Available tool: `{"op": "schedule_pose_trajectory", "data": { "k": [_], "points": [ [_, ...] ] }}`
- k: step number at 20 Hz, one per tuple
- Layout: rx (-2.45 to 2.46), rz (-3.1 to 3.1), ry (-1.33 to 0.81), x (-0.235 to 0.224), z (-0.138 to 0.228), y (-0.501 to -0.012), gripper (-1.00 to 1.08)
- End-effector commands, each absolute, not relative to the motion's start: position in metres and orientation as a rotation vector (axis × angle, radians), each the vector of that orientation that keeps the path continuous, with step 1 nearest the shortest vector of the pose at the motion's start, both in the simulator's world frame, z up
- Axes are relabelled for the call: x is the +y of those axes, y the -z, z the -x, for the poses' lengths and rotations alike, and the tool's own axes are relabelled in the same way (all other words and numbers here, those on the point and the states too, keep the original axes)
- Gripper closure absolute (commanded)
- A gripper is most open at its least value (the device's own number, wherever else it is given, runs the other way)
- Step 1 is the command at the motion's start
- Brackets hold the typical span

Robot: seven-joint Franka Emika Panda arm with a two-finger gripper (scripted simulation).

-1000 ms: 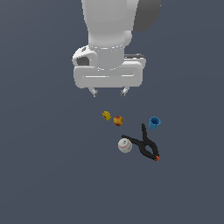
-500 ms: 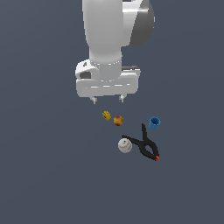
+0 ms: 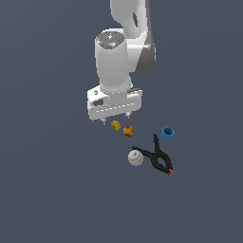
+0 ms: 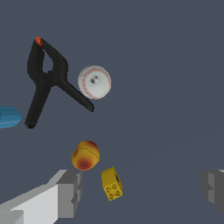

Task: Pick up a designated object from a clutter of objects.

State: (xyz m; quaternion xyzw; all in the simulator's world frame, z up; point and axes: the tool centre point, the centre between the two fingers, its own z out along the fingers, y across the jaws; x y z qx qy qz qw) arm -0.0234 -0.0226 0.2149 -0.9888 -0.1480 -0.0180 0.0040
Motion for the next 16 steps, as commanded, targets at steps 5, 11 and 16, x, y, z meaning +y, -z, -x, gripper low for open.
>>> {"op": "schedule_pose_trajectory", "data": {
  "k": [5,11,16],
  "points": [
    [-0.709,3.058,0.037,-0.028,0.054,-0.158,-0.92],
    [-0.921,3.004,0.02,-0.032,0.088,-0.115,-0.92],
    [-1.048,2.962,0.009,-0.033,0.111,-0.091,-0.92]
  ]
}}
